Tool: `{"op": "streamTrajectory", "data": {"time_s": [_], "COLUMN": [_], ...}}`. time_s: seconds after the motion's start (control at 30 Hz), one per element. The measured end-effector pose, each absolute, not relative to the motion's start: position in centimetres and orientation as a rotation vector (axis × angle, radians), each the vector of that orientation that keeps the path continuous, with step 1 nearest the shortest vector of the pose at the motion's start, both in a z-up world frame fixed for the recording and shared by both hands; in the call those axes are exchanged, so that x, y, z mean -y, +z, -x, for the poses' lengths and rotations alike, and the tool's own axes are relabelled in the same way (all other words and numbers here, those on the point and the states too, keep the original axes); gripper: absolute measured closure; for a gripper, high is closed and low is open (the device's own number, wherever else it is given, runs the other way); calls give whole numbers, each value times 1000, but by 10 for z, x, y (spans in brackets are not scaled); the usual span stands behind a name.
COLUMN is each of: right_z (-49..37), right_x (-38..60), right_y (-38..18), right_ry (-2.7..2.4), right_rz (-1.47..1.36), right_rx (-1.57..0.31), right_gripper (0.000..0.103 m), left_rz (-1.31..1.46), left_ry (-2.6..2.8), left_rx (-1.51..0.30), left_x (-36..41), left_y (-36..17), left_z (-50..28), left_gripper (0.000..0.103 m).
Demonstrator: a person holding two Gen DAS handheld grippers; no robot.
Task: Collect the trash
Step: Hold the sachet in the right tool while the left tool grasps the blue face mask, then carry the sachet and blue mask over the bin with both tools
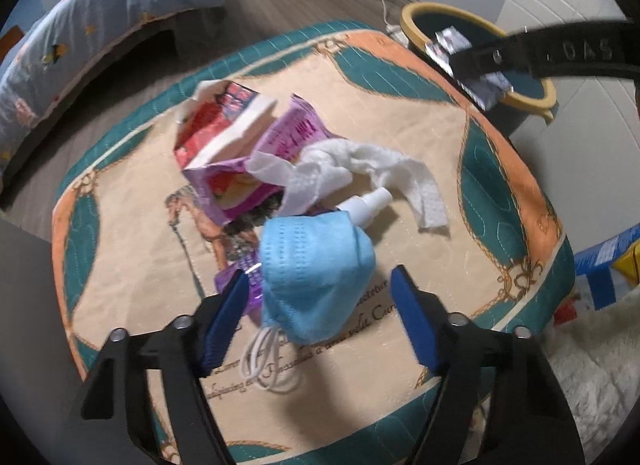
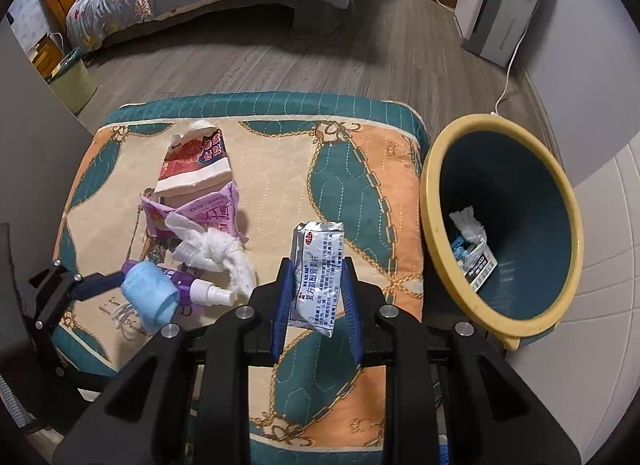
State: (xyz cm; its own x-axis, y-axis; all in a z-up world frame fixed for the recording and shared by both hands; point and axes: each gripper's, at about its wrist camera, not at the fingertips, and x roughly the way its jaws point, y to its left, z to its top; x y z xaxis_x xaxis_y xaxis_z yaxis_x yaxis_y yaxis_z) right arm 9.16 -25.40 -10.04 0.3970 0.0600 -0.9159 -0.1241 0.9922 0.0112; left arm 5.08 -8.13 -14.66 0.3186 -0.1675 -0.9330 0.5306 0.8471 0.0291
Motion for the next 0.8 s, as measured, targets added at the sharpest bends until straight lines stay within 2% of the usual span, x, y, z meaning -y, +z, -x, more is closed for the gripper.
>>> {"op": "streamTrajectory", "data": {"time_s": [0.13,0.2,0.27,0.47,0.8], "right_z": [-93,-93,-93,-92,-91], "right_x": [258,260,261,260,267], "right_y": [-101,-100,-100,-96,-79], "right_ry": [121,118,117,121,117], "right_rz": [61,57,50,49,-15], "right_rx": [-1155,-1154,-1152,-1140,-1101], "right_gripper": [79,79,79,79,79], "left_rz": [-379,-358,-346,-297,-215], "left_ry": [-471,-486,-489,-477,-464], "left_rx": [-1189,-1193,-1188,-1133,-998], "left_x": [86,85,84,77,68], "left_y": [-153,-151,-148,-128,-78], "left_z": [-54,-55,-57,-63,-72], "left_gripper": [49,59,65,70,71]}}
